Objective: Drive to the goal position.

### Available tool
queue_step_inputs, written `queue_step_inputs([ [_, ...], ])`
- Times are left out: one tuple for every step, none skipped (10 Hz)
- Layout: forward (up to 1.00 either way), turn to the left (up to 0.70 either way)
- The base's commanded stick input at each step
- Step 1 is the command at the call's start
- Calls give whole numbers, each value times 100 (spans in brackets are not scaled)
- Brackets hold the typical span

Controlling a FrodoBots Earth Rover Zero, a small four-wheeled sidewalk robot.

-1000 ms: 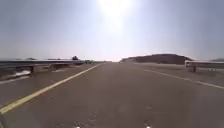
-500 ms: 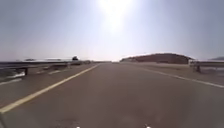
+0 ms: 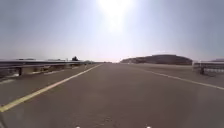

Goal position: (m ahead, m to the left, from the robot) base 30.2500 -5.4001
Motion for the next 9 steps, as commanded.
queue_step_inputs([
  [70, 0],
  [70, 0],
  [70, 0],
  [70, 0],
  [70, 0],
  [70, 0],
  [70, 0],
  [70, 0],
  [70, 0],
])
